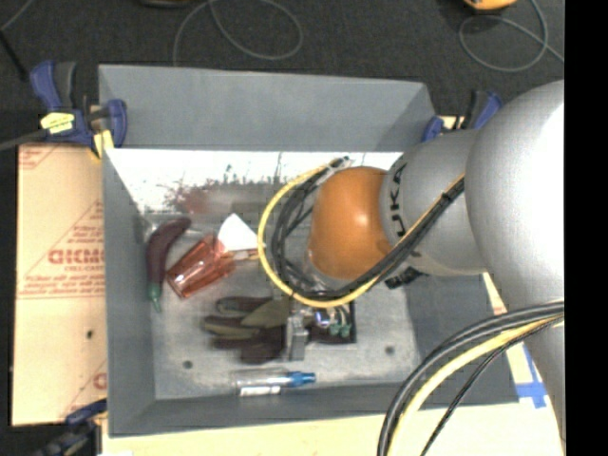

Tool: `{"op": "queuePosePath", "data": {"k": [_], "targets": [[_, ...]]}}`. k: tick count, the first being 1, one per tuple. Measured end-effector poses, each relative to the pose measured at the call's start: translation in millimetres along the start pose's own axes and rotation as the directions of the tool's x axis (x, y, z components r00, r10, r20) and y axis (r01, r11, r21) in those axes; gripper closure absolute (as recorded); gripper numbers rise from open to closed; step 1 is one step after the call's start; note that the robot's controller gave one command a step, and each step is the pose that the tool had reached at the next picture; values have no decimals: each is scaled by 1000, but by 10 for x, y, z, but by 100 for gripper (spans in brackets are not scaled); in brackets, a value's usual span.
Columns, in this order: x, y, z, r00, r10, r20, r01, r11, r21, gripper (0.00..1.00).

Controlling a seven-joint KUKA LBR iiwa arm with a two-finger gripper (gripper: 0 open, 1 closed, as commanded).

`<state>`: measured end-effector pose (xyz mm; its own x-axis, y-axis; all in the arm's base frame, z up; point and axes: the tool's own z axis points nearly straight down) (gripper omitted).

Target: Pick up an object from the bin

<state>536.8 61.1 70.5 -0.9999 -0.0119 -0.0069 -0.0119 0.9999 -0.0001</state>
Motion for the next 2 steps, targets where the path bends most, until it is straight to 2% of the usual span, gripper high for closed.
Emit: {"op": "queuePosePath", "data": {"k": [1, 2], "targets": [[-6, 104, -10, 1000, -9, 3, 9, 1000, -2, 100], [-5, 103, -10, 1000, -8, 3, 8, 1000, -2, 100]]}}
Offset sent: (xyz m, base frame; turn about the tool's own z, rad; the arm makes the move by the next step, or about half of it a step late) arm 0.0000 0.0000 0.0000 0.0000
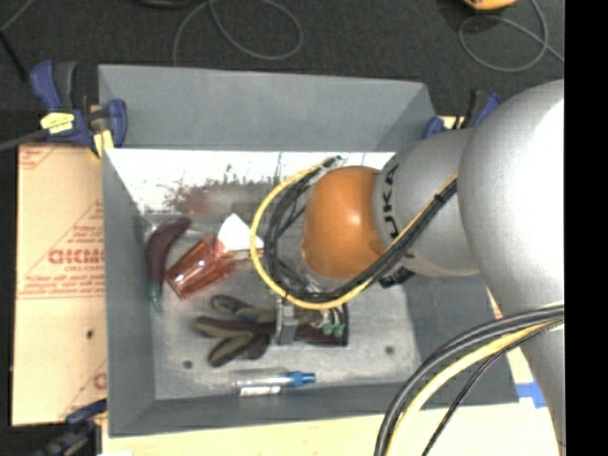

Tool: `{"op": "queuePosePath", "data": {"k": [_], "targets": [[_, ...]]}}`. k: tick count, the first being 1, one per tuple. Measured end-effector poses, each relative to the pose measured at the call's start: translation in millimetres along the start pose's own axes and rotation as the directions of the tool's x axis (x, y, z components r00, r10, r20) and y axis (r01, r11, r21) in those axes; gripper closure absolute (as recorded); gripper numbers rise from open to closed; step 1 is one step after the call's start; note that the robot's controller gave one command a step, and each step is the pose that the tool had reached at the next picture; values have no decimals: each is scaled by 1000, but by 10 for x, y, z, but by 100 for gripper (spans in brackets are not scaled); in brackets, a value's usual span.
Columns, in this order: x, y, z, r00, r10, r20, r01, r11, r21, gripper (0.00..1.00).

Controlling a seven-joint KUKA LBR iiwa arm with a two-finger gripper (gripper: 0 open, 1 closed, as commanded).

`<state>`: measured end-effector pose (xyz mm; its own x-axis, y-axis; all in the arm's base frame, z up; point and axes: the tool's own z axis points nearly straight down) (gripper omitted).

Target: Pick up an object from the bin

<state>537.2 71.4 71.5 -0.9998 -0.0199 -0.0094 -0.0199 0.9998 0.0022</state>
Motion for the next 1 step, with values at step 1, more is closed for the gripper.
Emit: {"op": "queuePosePath", "data": {"k": [1], "targets": [[11, -2, -36, 1000, 0, -3, 0, 1000, 0, 100]]}}
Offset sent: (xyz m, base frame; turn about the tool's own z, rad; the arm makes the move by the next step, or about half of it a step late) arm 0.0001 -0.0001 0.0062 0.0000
